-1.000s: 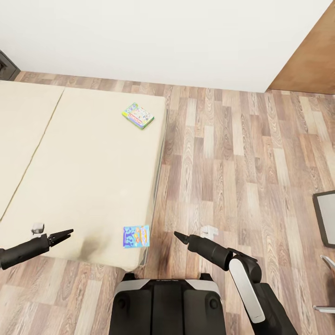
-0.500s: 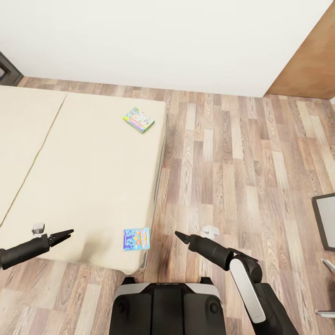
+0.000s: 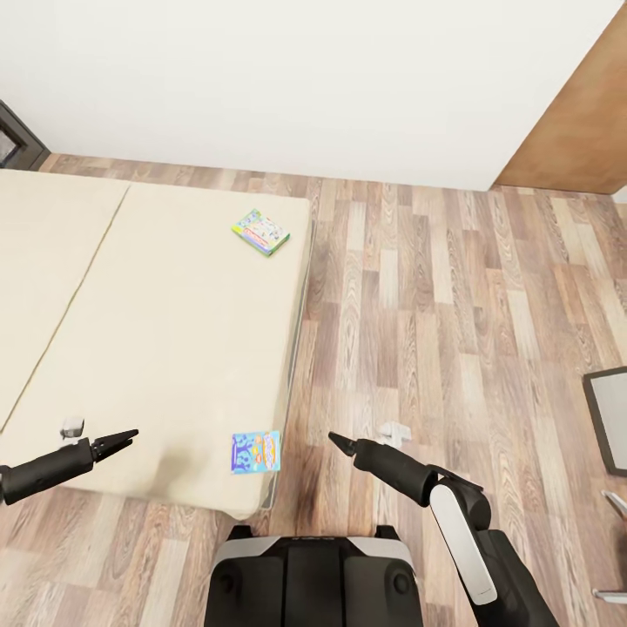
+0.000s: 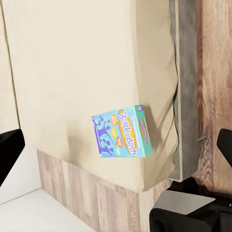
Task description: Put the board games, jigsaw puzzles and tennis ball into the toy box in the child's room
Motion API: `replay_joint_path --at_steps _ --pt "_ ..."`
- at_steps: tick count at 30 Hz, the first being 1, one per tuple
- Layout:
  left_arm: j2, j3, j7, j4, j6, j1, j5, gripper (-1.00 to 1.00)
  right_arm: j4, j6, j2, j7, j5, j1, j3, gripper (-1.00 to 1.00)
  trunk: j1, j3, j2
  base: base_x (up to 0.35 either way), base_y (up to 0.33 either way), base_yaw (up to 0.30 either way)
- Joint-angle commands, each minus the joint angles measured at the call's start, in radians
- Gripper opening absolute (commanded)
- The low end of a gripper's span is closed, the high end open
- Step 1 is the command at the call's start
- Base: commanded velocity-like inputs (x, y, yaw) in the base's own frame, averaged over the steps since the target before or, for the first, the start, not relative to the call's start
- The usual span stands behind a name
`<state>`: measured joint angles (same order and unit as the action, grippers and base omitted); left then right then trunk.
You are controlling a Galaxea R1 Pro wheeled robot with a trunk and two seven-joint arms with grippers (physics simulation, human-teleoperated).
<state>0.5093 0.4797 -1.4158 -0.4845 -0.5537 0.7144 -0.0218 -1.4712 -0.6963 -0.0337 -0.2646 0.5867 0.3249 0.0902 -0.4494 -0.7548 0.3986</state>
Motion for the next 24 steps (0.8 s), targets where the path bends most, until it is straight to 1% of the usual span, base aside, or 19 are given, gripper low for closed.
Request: replay_joint_path --at_steps 1,13,24 --pt "0.0 0.001 -0.003 0.0 -0.011 0.0 0.0 1.0 0.0 -0.004 0.0 -0.002 0.0 0.0 -0.001 1.0 -0.001 0.001 0.001 0.0 0.0 0.0" --pt "0.0 0.001 0.0 0.0 -0.01 0.0 0.001 1.0 0.002 -0.001 0.0 -0.002 -0.002 0.0 -0.001 1.0 -0.001 0.021 0.001 0.0 0.0 0.0" --pt "-0.001 0.001 0.001 0.0 -0.011 0.0 0.001 1.0 0.003 0.034 0.001 -0.002 0.0 0.001 -0.001 1.0 -0.001 0.039 0.001 0.0 0.0 0.0"
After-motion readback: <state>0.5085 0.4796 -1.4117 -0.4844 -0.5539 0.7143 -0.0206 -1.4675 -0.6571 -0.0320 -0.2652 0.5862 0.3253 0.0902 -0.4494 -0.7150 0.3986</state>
